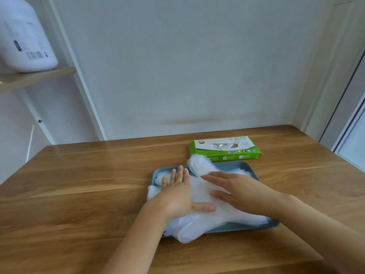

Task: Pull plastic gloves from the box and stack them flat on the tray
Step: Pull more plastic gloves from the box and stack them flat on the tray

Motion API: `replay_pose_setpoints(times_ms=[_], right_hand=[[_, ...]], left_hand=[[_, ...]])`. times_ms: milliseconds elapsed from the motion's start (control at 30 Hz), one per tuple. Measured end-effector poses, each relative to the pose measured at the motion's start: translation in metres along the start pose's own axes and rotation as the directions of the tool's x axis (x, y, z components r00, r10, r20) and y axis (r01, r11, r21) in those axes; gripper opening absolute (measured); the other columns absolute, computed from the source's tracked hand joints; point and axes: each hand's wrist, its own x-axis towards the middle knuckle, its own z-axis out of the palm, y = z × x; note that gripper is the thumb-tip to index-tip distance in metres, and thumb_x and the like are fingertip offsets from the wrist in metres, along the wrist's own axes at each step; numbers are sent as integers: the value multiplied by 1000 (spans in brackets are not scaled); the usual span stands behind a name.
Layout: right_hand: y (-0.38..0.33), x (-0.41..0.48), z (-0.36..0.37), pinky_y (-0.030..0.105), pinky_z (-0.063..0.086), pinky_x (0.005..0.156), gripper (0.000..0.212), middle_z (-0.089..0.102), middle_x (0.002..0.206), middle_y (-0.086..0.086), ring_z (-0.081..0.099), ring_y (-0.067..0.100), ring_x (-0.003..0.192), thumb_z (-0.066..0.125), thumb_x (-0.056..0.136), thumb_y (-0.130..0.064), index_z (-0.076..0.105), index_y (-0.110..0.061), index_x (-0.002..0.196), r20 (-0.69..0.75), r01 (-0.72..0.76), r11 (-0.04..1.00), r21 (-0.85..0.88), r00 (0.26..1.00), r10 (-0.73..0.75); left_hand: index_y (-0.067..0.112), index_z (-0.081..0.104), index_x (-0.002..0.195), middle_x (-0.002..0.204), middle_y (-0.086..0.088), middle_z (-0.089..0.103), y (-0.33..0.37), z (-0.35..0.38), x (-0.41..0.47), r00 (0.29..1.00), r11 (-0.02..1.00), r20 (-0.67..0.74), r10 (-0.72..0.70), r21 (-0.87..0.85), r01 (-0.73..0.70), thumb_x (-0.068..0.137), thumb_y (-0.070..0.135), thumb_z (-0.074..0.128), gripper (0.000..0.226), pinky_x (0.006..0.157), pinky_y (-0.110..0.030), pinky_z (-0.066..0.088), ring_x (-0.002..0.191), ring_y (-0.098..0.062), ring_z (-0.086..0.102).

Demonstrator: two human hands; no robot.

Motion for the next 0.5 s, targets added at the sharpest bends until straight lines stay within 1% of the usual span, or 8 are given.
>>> replay_pose_setpoints(times_ms=[67, 133, 167, 233, 333, 400, 433, 500], right_hand=[[3, 5, 2, 33, 39, 106, 65, 10, 159, -14, 46, 14, 128, 34, 93, -61, 7, -42, 150, 29, -49, 996, -69, 998, 51], [6, 9, 3, 34, 44, 100, 77, 4, 160, -13, 50, 17, 123, 36, 87, -70, 0, -44, 149, 29, -48, 990, -131, 998, 53], [7, 10, 3, 34, 45, 99, 81, 1, 160, -14, 49, 17, 124, 37, 84, -74, -1, -44, 149, 28, -40, 988, -147, 999, 44], [9, 13, -1, 34, 41, 102, 90, -5, 159, -15, 36, 19, 133, 40, 77, -79, -1, -44, 149, 32, -29, 983, -180, 999, 36], [11, 19, -11, 40, 24, 112, 101, -13, 158, -13, 13, 24, 139, 45, 71, -83, 1, -40, 151, 56, 15, 947, -322, 998, 3], [14, 27, -16, 48, 2, 117, 108, -23, 156, -12, -12, 31, 144, 48, 66, -84, -1, -39, 151, 95, 40, 934, -354, 995, -7], [17, 31, -16, 51, -8, 115, 111, -28, 155, -11, -27, 29, 142, 49, 64, -85, -4, -40, 151, 125, 44, 937, -346, 992, 0], [22, 38, -16, 53, -17, 110, 116, -33, 153, -9, -41, 26, 134, 53, 61, -85, -8, -43, 149, 184, 33, 948, -317, 982, 27]], left_hand=[[9, -22, 149, 157, -8, -29, -1, 0, 1, 1000, 1000, -10, -21, 0, 21, 74, 79, 49, 125, 119, -50, -8, 145, -24, -24], [11, -22, 149, 157, -7, -29, -3, 1, 2, 999, 999, 7, -40, 12, 40, 71, 81, 51, 128, 119, -53, -7, 145, -26, -25], [12, -23, 149, 156, -6, -30, -4, 3, 2, 998, 998, 22, -53, 23, 52, 70, 82, 52, 130, 118, -54, -6, 145, -26, -26], [14, -26, 148, 155, -3, -33, -6, 6, 4, 996, 996, 46, -75, 46, 73, 66, 84, 54, 134, 118, -56, -5, 144, -26, -28], [16, -28, 147, 154, -2, -35, -7, 6, 2, 995, 996, 63, -76, 56, 73, 65, 84, 57, 136, 117, -56, -8, 142, -26, -30], [16, -29, 146, 154, -2, -36, -8, 5, 1, 995, 996, 74, -71, 63, 66, 66, 81, 59, 136, 117, -55, -10, 142, -25, -31], [16, -29, 147, 154, -2, -36, -8, 4, 0, 994, 996, 82, -68, 66, 63, 66, 81, 60, 136, 117, -55, -10, 142, -24, -32], [17, -28, 147, 153, -2, -37, -10, 2, -1, 993, 995, 96, -66, 77, 58, 66, 80, 61, 136, 117, -54, -10, 142, -24, -32]])
